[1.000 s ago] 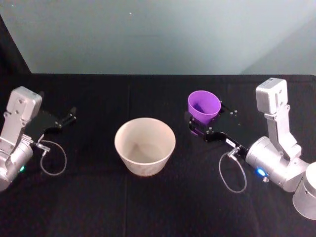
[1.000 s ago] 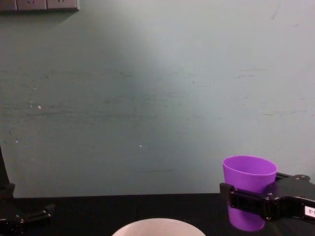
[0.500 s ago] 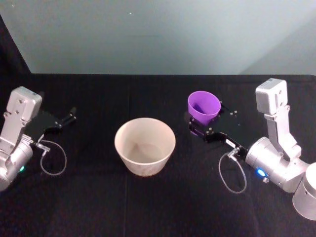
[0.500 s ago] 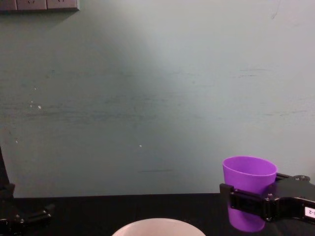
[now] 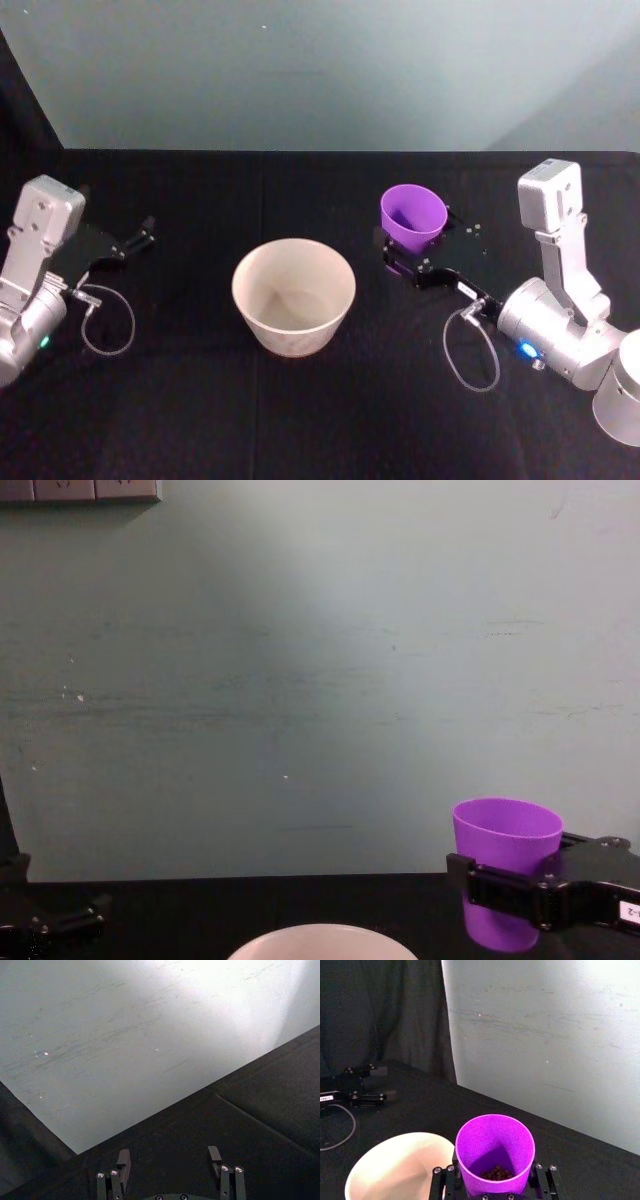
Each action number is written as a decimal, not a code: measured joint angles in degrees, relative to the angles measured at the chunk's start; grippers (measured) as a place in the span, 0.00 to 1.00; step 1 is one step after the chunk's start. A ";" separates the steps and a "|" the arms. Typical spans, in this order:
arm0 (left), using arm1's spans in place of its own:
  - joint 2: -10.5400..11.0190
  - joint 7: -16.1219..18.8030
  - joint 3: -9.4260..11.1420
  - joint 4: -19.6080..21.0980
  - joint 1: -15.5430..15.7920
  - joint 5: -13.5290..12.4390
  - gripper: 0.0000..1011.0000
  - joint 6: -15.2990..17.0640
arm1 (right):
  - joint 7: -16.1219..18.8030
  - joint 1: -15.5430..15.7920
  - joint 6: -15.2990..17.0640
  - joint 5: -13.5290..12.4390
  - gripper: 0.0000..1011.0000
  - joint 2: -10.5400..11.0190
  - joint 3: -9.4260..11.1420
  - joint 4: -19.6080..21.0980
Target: Pick up the cup and pour the mung beans from the cup into the bowl.
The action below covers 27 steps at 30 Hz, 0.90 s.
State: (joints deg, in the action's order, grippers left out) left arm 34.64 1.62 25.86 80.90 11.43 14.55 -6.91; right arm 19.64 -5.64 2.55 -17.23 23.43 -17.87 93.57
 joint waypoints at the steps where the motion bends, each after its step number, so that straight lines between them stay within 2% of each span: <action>1: 0.00 0.00 0.00 0.00 0.00 0.00 0.99 0.00 | 0.00 0.00 0.00 0.00 0.72 0.00 0.00 0.00; 27: 0.00 0.00 0.00 0.00 0.00 0.00 0.99 0.00 | 0.00 0.00 0.01 0.00 0.72 0.00 0.00 0.00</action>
State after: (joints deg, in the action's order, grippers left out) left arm 34.65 1.62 25.86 80.90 11.43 14.55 -6.90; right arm 19.64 -5.63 2.56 -17.23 23.43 -17.87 93.57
